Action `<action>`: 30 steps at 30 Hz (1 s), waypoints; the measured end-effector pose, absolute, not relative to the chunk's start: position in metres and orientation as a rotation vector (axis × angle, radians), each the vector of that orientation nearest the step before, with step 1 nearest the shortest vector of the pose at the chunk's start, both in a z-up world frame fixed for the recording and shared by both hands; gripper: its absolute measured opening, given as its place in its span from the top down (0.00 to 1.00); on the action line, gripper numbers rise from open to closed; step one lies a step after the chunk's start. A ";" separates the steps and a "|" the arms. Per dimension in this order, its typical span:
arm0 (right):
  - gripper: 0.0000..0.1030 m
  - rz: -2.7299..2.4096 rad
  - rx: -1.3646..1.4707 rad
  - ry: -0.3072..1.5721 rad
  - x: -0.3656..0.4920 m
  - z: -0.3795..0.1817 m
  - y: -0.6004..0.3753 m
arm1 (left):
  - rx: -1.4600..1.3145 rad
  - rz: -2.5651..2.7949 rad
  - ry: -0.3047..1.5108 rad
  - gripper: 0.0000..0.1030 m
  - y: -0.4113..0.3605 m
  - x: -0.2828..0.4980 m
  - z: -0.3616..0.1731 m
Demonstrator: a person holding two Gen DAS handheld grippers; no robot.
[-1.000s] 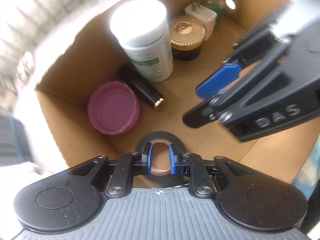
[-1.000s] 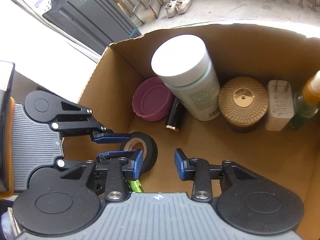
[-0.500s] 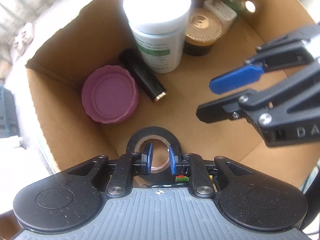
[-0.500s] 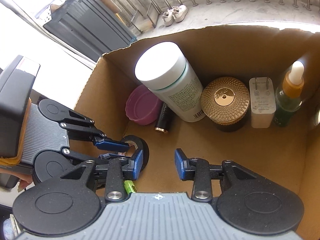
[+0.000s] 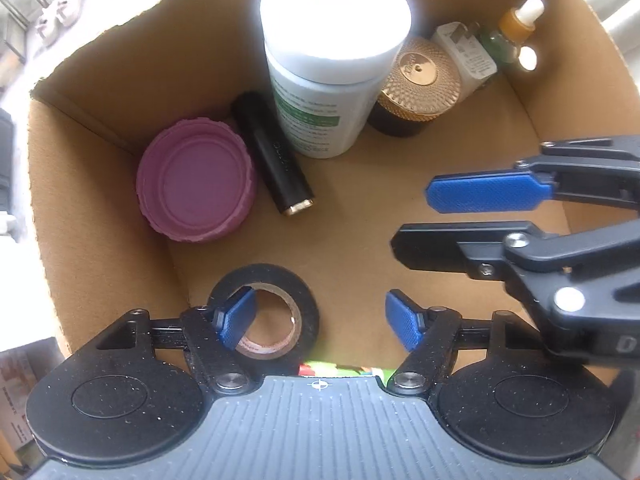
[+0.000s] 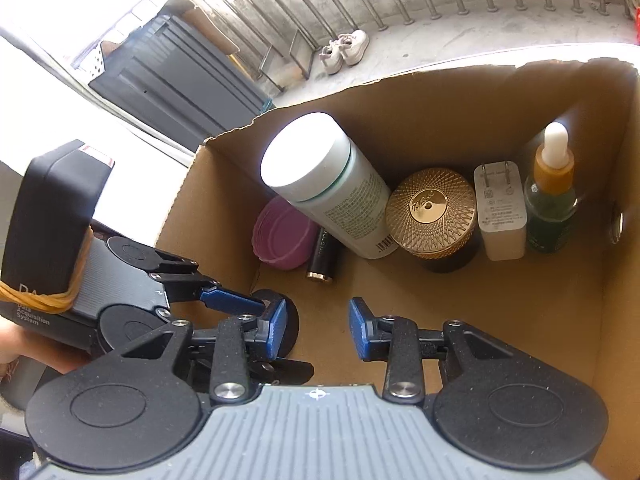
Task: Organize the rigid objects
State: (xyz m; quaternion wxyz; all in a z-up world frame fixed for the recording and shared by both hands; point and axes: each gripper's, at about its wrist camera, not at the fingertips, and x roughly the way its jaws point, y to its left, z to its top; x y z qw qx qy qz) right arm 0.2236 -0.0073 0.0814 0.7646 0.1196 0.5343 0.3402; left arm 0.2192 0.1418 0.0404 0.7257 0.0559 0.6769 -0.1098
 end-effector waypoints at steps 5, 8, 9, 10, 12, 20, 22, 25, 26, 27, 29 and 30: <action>0.63 0.727 0.257 1.132 0.223 0.086 -0.014 | -0.025 -0.233 1.501 0.31 0.161 0.209 0.034; 0.63 0.725 0.254 1.134 0.224 0.085 -0.019 | -0.033 -0.199 1.470 0.34 0.166 0.202 0.038; 0.63 0.724 0.261 1.139 0.224 0.084 -0.020 | -0.009 -0.192 1.459 0.35 0.165 0.199 0.039; 0.63 0.726 0.271 1.145 0.225 0.082 -0.021 | 0.014 -0.188 1.453 0.35 0.164 0.197 0.040; 0.63 0.730 0.275 1.147 0.226 0.081 -0.021 | 0.058 -0.179 1.438 0.36 0.162 0.191 0.042; 0.63 0.734 0.262 1.140 0.224 0.082 -0.021 | 0.139 -0.178 1.428 0.36 0.160 0.161 0.049; 0.63 0.741 0.285 1.123 0.222 0.085 -0.023 | 0.150 -0.197 1.392 0.33 0.160 0.147 0.065; 0.63 0.776 0.294 1.066 0.215 0.101 -0.031 | 0.222 -0.261 1.291 0.24 0.158 0.113 0.103; 0.63 0.788 0.278 1.038 0.210 0.110 -0.033 | 0.254 -0.282 1.245 0.19 0.157 0.100 0.116; 0.62 0.801 0.246 1.003 0.204 0.121 -0.036 | 0.293 -0.297 1.195 0.12 0.157 0.087 0.129; 0.61 0.842 0.159 0.946 0.189 0.141 -0.042 | 0.349 -0.343 1.081 0.09 0.171 0.083 0.157; 0.59 0.867 0.112 0.923 0.180 0.150 -0.044 | 0.357 -0.406 1.035 0.06 0.178 0.065 0.166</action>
